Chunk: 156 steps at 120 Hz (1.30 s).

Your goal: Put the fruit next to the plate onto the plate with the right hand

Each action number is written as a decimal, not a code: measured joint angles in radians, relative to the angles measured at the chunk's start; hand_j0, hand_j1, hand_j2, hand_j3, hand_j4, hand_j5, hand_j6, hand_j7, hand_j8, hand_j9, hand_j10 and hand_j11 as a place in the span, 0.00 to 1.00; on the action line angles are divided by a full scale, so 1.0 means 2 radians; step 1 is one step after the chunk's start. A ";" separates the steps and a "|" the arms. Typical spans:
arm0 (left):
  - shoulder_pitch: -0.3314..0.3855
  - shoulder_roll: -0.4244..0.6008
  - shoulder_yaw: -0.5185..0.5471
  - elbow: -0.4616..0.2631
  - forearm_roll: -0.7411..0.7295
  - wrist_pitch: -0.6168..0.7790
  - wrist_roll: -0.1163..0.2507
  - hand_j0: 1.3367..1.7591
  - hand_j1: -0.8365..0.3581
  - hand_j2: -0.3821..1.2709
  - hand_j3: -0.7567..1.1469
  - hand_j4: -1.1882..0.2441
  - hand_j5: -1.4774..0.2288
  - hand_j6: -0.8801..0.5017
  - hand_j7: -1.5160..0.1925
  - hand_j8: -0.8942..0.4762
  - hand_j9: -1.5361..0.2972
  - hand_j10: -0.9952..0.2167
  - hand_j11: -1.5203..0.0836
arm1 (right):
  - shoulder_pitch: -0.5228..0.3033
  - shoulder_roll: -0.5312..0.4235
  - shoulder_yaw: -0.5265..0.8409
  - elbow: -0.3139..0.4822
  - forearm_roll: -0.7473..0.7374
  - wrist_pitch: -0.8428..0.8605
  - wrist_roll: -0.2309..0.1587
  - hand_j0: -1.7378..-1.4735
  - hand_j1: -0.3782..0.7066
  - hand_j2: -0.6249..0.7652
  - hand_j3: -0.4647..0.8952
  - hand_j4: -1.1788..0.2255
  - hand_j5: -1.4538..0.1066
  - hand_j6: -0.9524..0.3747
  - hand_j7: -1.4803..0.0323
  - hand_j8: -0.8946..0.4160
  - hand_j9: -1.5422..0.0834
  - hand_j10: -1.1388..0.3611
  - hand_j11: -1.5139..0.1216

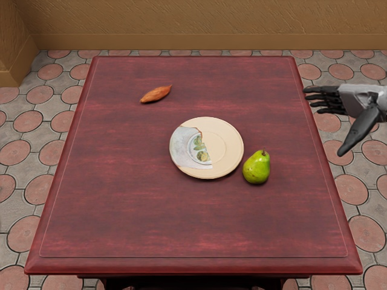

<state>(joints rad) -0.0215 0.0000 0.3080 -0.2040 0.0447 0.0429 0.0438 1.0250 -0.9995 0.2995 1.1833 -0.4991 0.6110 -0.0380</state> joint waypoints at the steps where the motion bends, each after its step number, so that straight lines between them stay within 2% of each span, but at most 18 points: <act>1: 0.000 0.000 0.000 0.000 0.000 0.000 0.000 0.76 0.99 0.23 0.40 0.83 0.87 0.64 0.89 0.65 0.84 0.82 0.95 | 0.000 0.000 0.000 0.000 -0.001 0.000 0.000 0.30 0.06 0.45 0.34 0.82 0.91 0.69 0.96 0.66 0.93 0.74 0.90; 9: 0.000 0.000 0.000 0.000 0.000 0.000 0.000 0.76 0.99 0.23 0.40 0.83 0.87 0.64 0.89 0.65 0.84 0.82 0.95 | 0.001 0.001 0.002 0.007 -0.003 0.000 0.000 0.30 0.06 0.45 0.34 0.82 0.91 0.69 0.96 0.66 0.93 0.74 0.90; 22: 0.000 0.000 0.000 0.000 0.000 0.000 0.000 0.76 0.99 0.23 0.40 0.83 0.87 0.64 0.89 0.65 0.84 0.82 0.95 | 0.007 -0.001 0.003 0.040 0.009 0.000 -0.001 0.30 0.06 0.45 0.34 0.82 0.91 0.69 0.96 0.66 0.93 0.74 0.90; 41: 0.000 0.000 0.000 0.000 0.000 0.000 0.000 0.76 0.99 0.23 0.40 0.83 0.87 0.64 0.89 0.65 0.84 0.82 0.95 | 0.008 -0.003 0.009 0.045 0.027 0.000 -0.001 0.30 0.06 0.45 0.34 0.82 0.91 0.69 0.96 0.66 0.93 0.74 0.90; 62: 0.000 0.000 0.000 0.000 0.000 0.000 0.000 0.76 0.99 0.23 0.40 0.83 0.87 0.64 0.89 0.65 0.84 0.82 0.95 | -0.022 0.000 0.010 0.084 0.032 -0.006 0.002 0.30 0.06 0.45 0.34 0.82 0.91 0.69 0.95 0.66 0.93 0.74 0.90; 85: 0.000 0.000 0.000 0.000 0.000 0.000 0.000 0.76 0.99 0.23 0.40 0.83 0.87 0.64 0.89 0.65 0.84 0.82 0.95 | -0.063 0.010 0.026 0.093 0.039 -0.062 0.032 0.30 0.06 0.45 0.34 0.82 0.91 0.69 0.95 0.66 0.92 0.74 0.90; 99: 0.000 0.000 0.000 0.000 0.000 0.000 0.000 0.76 0.99 0.23 0.40 0.83 0.87 0.64 0.89 0.65 0.84 0.82 0.95 | -0.103 0.022 0.031 0.108 0.043 -0.111 0.100 0.30 0.06 0.45 0.34 0.82 0.91 0.69 0.95 0.66 0.92 0.74 0.90; 109: 0.000 0.000 0.000 0.000 0.000 0.000 0.000 0.76 0.99 0.23 0.40 0.83 0.87 0.64 0.89 0.65 0.84 0.82 0.95 | -0.125 0.035 0.032 0.113 0.044 -0.129 0.128 0.30 0.06 0.45 0.34 0.82 0.91 0.69 0.95 0.66 0.92 0.74 0.90; 156: 0.000 0.000 0.000 0.000 0.000 0.000 0.000 0.76 0.99 0.23 0.40 0.83 0.87 0.64 0.89 0.65 0.84 0.82 0.95 | -0.189 0.084 0.035 0.090 0.049 -0.148 0.173 0.30 0.06 0.45 0.34 0.82 0.91 0.69 0.95 0.66 0.92 0.74 0.90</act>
<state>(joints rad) -0.0215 0.0000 0.3080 -0.2040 0.0447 0.0429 0.0436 0.6472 -0.8315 0.3695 1.3637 -0.4001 0.3146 0.3072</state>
